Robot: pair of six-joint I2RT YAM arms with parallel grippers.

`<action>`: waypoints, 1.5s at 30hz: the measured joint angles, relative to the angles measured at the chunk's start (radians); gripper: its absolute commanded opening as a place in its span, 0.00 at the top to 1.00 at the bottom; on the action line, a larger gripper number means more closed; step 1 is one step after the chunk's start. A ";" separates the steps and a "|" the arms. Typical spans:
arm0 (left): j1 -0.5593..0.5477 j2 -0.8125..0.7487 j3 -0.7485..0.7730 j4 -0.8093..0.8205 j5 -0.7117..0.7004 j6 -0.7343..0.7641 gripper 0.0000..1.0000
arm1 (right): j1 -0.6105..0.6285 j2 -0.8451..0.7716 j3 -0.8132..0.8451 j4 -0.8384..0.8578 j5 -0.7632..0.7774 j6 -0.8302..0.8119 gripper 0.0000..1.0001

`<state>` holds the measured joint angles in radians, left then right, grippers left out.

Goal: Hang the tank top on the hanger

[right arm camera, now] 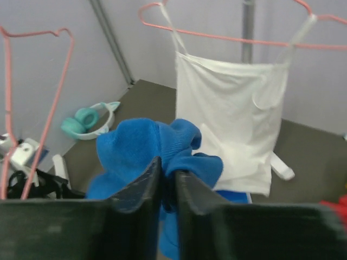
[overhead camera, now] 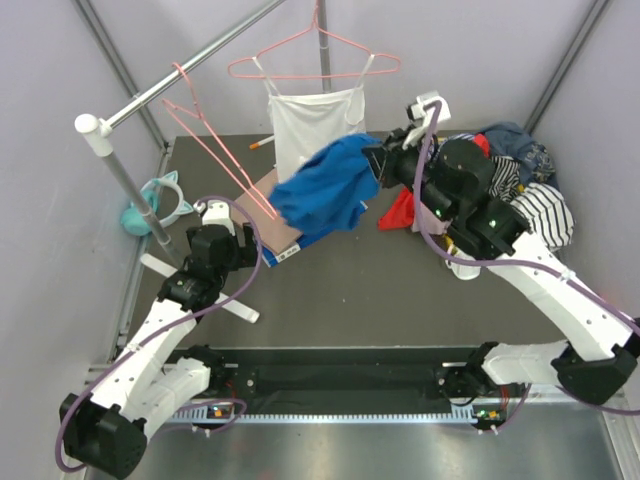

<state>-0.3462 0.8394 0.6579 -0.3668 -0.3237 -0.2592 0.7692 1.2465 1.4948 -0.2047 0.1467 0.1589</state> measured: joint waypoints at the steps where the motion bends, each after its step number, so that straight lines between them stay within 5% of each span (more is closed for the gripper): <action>1: 0.000 0.000 0.000 0.000 0.001 0.000 0.01 | -0.003 -0.023 -0.040 -0.004 0.033 0.014 0.36; 4: 0.000 0.002 0.000 0.000 0.013 0.000 0.01 | -0.031 -0.093 -0.213 -0.007 0.129 0.079 0.16; 12: -0.052 0.076 0.000 0.001 0.072 0.001 0.02 | -0.144 -0.023 -0.499 -0.108 0.148 0.281 0.16; 24: -0.100 0.153 0.000 0.008 0.121 -0.024 0.02 | -0.110 0.343 -0.311 -0.068 -0.014 0.333 0.19; 33: -0.193 0.196 -0.039 0.050 0.133 -0.137 0.02 | -0.124 0.391 -0.304 -0.187 0.109 0.327 0.20; 39: -0.265 0.219 -0.069 0.060 0.133 -0.215 0.02 | -0.180 0.389 -0.358 -0.166 0.093 0.315 0.42; 42: -0.269 0.233 -0.071 0.062 0.134 -0.240 0.01 | -0.189 0.392 -0.370 -0.143 0.044 0.303 0.73; 43: -0.270 0.238 -0.071 0.062 0.134 -0.245 0.01 | -0.189 0.396 -0.369 -0.127 0.026 0.296 0.93; 45: -0.270 0.248 -0.071 0.067 0.135 -0.254 0.01 | -0.189 0.412 -0.359 -0.109 -0.002 0.278 1.00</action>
<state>-0.6159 1.0878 0.5873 -0.3000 -0.1883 -0.5137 0.5804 1.6581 1.1358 -0.3138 0.1452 0.4374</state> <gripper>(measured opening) 0.987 0.148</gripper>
